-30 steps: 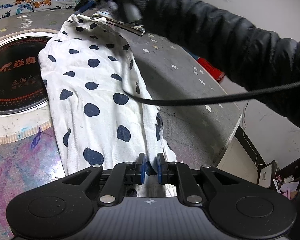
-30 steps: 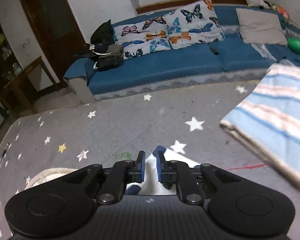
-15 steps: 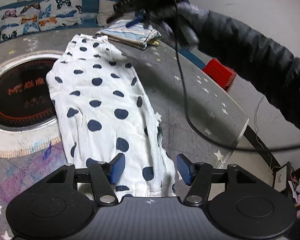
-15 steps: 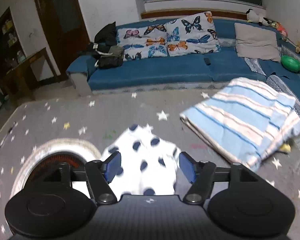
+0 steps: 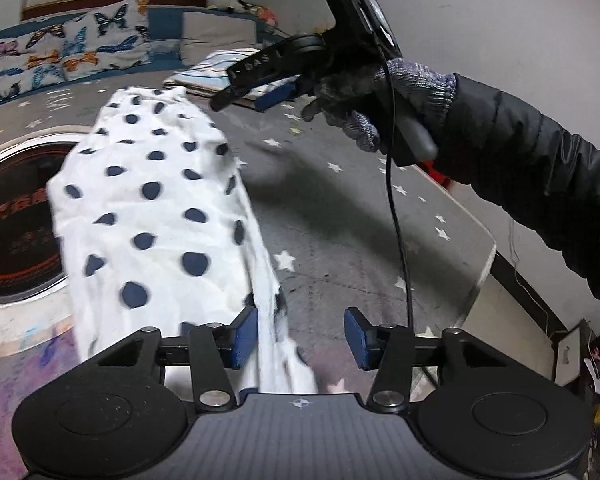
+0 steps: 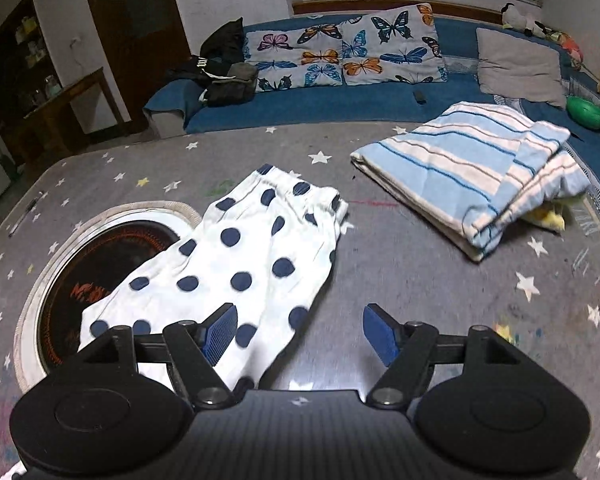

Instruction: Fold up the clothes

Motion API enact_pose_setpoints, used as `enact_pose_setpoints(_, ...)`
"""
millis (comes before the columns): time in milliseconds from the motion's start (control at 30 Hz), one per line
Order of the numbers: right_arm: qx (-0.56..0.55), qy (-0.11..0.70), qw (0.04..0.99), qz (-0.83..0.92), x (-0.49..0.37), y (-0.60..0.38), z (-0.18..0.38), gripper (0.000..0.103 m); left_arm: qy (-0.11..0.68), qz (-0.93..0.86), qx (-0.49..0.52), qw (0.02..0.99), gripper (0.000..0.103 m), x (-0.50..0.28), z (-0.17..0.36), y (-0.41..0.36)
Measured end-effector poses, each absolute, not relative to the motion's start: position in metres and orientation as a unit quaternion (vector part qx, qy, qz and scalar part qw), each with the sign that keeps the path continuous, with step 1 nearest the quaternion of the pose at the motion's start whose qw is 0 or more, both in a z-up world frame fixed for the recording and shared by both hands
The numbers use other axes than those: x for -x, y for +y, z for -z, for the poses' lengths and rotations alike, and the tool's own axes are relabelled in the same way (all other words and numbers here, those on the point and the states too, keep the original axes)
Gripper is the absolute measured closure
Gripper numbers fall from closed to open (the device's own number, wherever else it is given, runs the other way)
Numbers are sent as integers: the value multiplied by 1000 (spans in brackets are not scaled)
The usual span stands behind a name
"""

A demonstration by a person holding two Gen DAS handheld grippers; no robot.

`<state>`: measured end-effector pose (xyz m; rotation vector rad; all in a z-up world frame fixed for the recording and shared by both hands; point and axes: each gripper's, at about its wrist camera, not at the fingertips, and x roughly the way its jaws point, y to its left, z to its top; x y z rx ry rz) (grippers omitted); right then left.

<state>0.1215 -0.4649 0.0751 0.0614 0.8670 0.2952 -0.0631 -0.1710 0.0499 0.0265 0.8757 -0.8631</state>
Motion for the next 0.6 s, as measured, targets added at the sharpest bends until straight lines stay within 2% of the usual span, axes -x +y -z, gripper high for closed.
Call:
enact_pose_setpoints(233,-25,417,893,-168,-97,-460,-65,32,425,416,-22,804,51,59,-36,-187)
enact_pose_setpoints(367,6,414,894,-171,-91,-453,-59,38,414,411,-11,812,48,54,-48,-179)
enact_pose_setpoints(600,-30,389,901,-188,-118,-451,-64,46,400,395,7,827,49,39,-56,-171)
